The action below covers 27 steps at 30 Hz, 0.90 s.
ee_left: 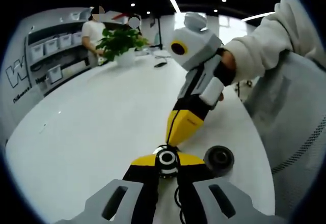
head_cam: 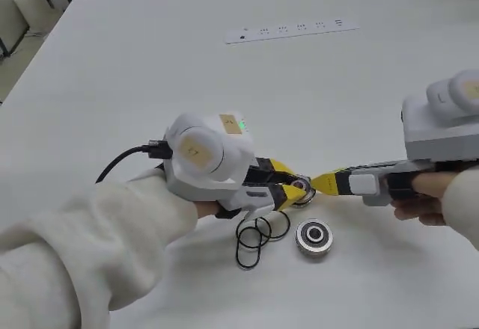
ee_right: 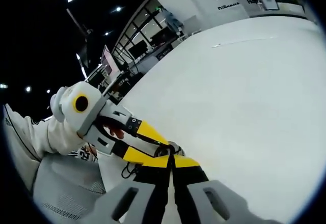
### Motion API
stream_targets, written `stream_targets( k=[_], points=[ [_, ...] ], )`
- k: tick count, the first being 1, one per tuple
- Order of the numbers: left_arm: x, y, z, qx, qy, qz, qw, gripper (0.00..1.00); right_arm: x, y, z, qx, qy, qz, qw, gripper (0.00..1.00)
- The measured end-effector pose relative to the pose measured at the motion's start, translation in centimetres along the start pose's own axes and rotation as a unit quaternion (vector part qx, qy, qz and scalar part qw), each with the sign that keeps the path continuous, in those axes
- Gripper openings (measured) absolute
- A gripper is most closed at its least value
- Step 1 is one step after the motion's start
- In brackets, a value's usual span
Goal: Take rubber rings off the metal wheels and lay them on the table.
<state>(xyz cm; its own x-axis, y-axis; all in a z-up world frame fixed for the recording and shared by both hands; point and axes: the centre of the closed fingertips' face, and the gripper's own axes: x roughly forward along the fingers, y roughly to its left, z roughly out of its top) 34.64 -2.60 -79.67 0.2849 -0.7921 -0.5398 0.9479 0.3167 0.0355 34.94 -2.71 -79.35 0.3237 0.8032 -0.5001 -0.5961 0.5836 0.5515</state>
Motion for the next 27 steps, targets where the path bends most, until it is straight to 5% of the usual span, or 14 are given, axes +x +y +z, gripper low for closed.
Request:
stream_targets(
  k=[27],
  points=[
    [-0.1, 0.0, 0.0, 0.008, -0.015, 0.008, 0.9998, 0.13, 0.0, 1.2, 0.8, -0.035, -0.007, 0.023, 0.9991, 0.00]
  ],
)
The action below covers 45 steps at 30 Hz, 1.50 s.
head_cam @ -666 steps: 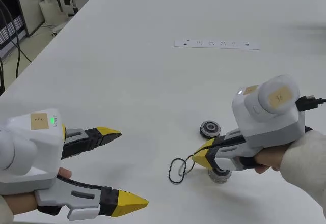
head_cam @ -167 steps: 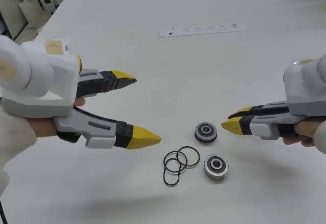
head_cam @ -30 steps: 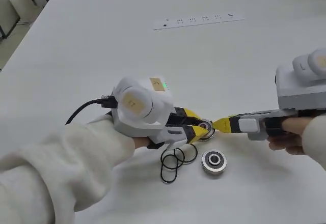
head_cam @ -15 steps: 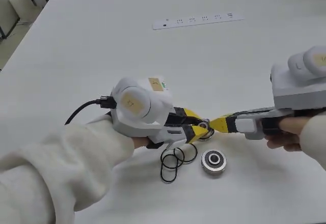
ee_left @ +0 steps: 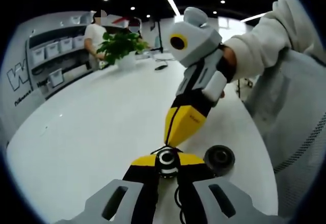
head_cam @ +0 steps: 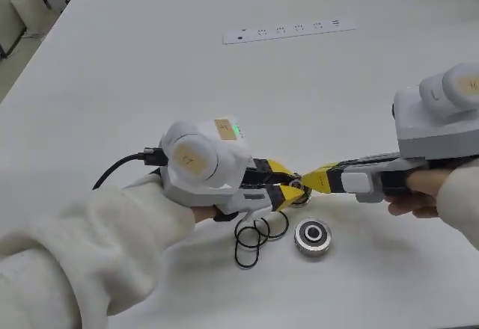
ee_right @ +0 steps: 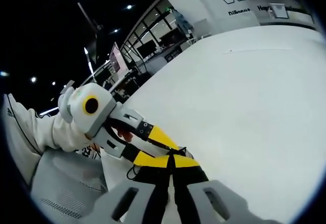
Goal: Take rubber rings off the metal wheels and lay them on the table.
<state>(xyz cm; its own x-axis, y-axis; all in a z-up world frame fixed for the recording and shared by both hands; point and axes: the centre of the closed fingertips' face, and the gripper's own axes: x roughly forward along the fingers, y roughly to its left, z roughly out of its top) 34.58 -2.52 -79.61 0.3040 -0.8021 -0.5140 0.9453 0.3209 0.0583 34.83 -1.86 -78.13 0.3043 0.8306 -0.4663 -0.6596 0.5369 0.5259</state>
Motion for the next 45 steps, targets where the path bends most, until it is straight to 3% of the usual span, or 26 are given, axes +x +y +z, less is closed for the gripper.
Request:
stream_targets(
  k=[5, 7, 10, 13, 17, 22, 30, 34, 45],
  points=[
    [0.0, 0.0, 0.0, 0.003, 0.002, 0.003, 1.0000, 0.14, 0.0, 0.5, 0.1, -0.005, -0.002, 0.010, 0.9999, 0.00],
    [-0.1, -0.1, 0.0, 0.025, 0.009, 0.008, 0.9996, 0.14, 0.0, 0.3, 0.1, -0.004, 0.000, 0.006, 1.0000, 0.00],
    [-0.2, -0.1, 0.1, 0.032, 0.014, 0.007, 0.9994, 0.14, 0.1, 0.1, -0.1, -0.008, 0.003, 0.002, 1.0000, 0.00],
    [-0.4, -0.1, 0.6, 0.031, 0.012, 0.003, 0.9994, 0.14, 0.0, -0.3, -0.2, 0.001, 0.004, -0.001, 1.0000, 0.00],
    [-0.9, -0.2, 1.6, 0.033, 0.001, -0.002, 0.9994, 0.25, -0.1, -0.3, -0.2, 0.008, 0.002, 0.000, 1.0000, 0.00],
    [-1.7, -0.3, 2.4, 0.034, 0.001, -0.012, 0.9994, 0.30, -0.2, 0.1, 0.1, 0.005, -0.002, 0.004, 1.0000, 0.00],
    [-4.3, -0.7, 2.8, 0.043, 0.004, -0.015, 0.9989, 0.40, -0.5, 0.5, 1.0, 0.009, -0.019, 0.011, 0.9997, 0.00],
    [-5.9, -0.9, 3.6, 0.031, -0.002, -0.016, 0.9994, 0.54, -0.7, 0.5, 1.3, 0.008, -0.023, 0.011, 0.9997, 0.00],
    [-10.3, -1.8, 7.0, 0.024, -0.038, -0.008, 0.9990, 0.72, -1.8, 0.6, 3.5, 0.020, -0.062, 0.015, 0.9978, 0.00]
  ],
)
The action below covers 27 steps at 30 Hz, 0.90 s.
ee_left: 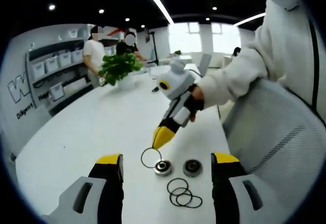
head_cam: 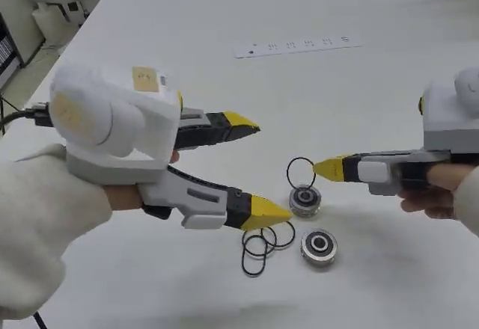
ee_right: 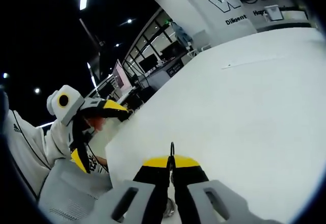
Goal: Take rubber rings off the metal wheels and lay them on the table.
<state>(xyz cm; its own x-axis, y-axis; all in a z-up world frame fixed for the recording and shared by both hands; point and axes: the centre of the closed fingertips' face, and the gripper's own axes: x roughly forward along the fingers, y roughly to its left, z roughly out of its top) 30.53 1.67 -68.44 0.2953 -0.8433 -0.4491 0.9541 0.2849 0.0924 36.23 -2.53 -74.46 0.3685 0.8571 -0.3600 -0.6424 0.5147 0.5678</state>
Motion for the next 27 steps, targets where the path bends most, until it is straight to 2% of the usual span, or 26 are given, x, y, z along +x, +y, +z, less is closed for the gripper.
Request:
stream_targets(
  k=[4, 9, 15, 24, 27],
  points=[
    [-1.1, -0.5, 0.3, 0.008, -0.001, 0.005, 1.0000, 0.75, -0.4, 0.4, 1.2, 0.001, -0.018, 0.005, 0.9998, 0.00],
    [-2.4, -0.9, -0.2, 0.001, 0.005, 0.026, 0.9996, 0.82, -0.7, 1.0, 2.1, 0.004, -0.034, 0.015, 0.9993, 0.00],
    [-3.6, -2.0, -0.9, -0.004, 0.010, 0.032, 0.9994, 0.87, -0.6, 2.2, 2.7, 0.003, -0.042, 0.032, 0.9986, 0.00],
    [-5.3, -2.1, -1.4, -0.037, -0.008, 0.071, 0.9967, 0.96, -0.4, 3.7, 2.9, 0.000, -0.042, 0.055, 0.9976, 0.00],
    [-5.9, -2.3, -2.3, -0.056, -0.008, 0.077, 0.9954, 1.00, -0.2, 4.2, 2.6, -0.004, -0.035, 0.062, 0.9975, 0.00]
  ],
)
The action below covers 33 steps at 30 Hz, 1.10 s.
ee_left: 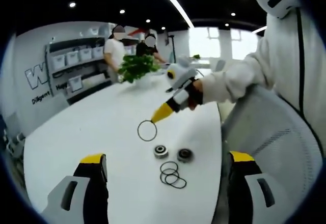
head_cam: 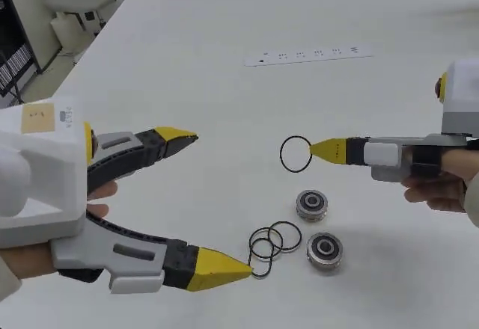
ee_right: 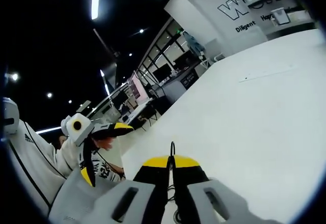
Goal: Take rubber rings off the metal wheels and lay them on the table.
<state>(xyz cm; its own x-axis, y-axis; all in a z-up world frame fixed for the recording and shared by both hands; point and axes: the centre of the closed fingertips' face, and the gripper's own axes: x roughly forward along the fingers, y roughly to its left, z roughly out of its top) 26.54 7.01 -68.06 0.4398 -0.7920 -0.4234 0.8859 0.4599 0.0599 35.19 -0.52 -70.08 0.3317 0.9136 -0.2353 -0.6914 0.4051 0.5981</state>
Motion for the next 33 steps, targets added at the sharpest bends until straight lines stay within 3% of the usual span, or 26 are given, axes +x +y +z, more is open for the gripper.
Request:
stream_targets(
  k=[8, 18, 26, 33],
  points=[
    [-0.7, 0.1, -3.3, -0.030, 0.027, 0.017, 0.9990, 1.00, 0.7, 1.4, -1.3, -0.019, 0.028, 0.021, 0.9992, 0.00],
    [-0.8, -0.1, -5.1, -0.061, 0.027, 0.020, 0.9976, 1.00, 1.4, 2.9, -3.6, -0.032, 0.073, 0.040, 0.9960, 0.00],
    [-0.6, -0.2, -7.2, -0.072, 0.046, 0.016, 0.9962, 1.00, 1.9, 2.7, -7.4, -0.039, 0.145, 0.040, 0.9879, 0.00],
    [-0.4, -0.6, -7.9, -0.076, 0.057, 0.007, 0.9954, 1.00, 2.2, 2.7, -10.3, -0.047, 0.193, 0.040, 0.9792, 0.00]
  ],
)
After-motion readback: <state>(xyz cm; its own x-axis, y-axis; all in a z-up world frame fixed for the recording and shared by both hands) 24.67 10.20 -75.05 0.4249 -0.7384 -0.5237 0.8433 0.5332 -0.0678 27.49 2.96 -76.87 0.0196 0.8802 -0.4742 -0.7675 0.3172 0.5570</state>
